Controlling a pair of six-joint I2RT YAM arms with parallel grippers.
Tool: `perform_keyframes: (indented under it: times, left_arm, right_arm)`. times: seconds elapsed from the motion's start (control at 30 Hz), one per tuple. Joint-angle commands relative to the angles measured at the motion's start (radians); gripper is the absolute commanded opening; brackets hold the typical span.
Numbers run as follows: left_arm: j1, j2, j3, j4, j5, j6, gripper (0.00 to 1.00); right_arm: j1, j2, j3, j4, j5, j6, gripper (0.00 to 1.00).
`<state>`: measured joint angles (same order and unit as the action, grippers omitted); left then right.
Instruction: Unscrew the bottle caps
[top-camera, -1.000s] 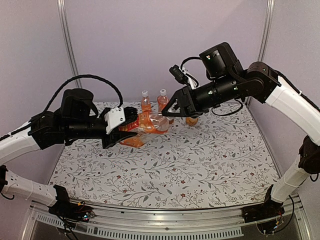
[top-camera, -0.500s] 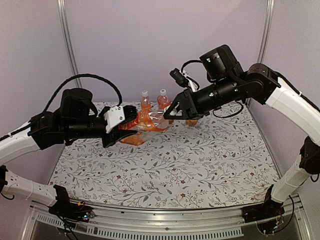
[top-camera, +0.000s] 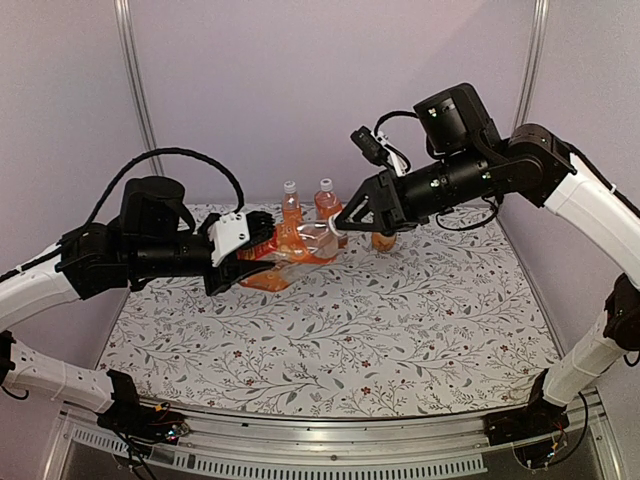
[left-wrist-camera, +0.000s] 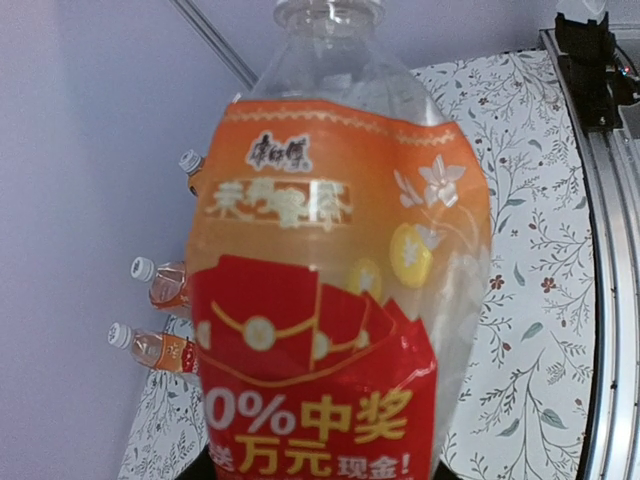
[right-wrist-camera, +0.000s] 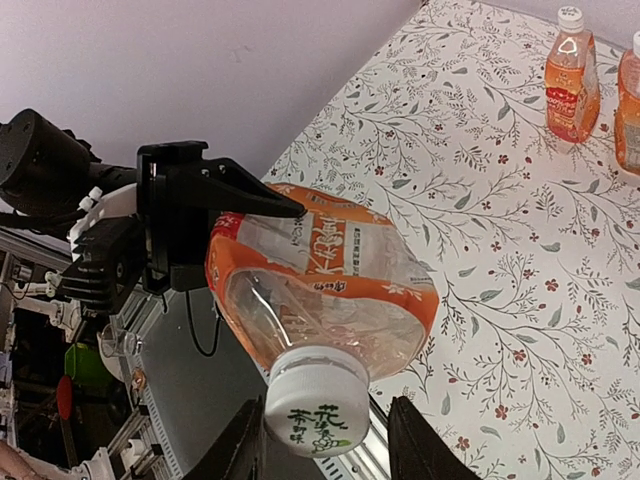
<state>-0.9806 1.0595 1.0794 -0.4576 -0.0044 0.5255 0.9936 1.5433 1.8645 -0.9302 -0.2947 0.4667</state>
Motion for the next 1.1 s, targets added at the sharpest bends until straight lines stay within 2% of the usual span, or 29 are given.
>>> perform_keyframes:
  times: [0.0, 0.13, 0.23, 0.3, 0.4, 0.47, 0.6, 0.67, 0.83, 1.07]
  left_arm:
    - [0.005, -0.003, -0.003, 0.004, 0.024, 0.001, 0.08]
    - [0.005, 0.0, 0.005, 0.0, 0.024, 0.0, 0.08]
    - [0.005, 0.0, 0.007, -0.001, 0.024, -0.003, 0.08]
    - [0.005, 0.0, 0.009, -0.002, 0.028, -0.017, 0.08]
    - [0.005, -0.001, 0.024, -0.019, 0.069, -0.038, 0.08]
    - [0.006, -0.001, 0.041, -0.045, 0.122, -0.054, 0.08]
    - [0.007, 0.0, 0.089, -0.152, 0.303, -0.062, 0.07]
    - [0.006, 0.003, 0.111, -0.211, 0.39, -0.063, 0.07]
    - [0.005, 0.029, 0.159, -0.305, 0.493, -0.073, 0.08]
    - [-0.002, 0.062, 0.19, -0.307, 0.511, -0.074, 0.08]
  right_arm:
    - [-0.008, -0.002, 0.014, -0.014, -0.008, -0.013, 0.39]
    - [-0.007, 0.018, 0.032, -0.015, -0.027, -0.015, 0.34]
    - [-0.007, 0.026, 0.036, -0.015, -0.041, -0.024, 0.1]
    - [-0.007, 0.026, 0.032, -0.019, -0.069, -0.036, 0.0]
    - [-0.004, 0.03, 0.023, -0.028, -0.15, -0.093, 0.0]
    - [0.014, 0.025, 0.018, -0.056, -0.15, -0.167, 0.0]
    - [0.095, -0.008, 0.002, -0.113, -0.137, -0.496, 0.0]
    - [0.116, -0.037, -0.026, -0.119, -0.084, -0.633, 0.0]
    - [0.173, -0.102, -0.076, -0.185, 0.012, -1.015, 0.0]
    - [0.176, -0.125, -0.068, -0.187, 0.037, -1.192, 0.0]
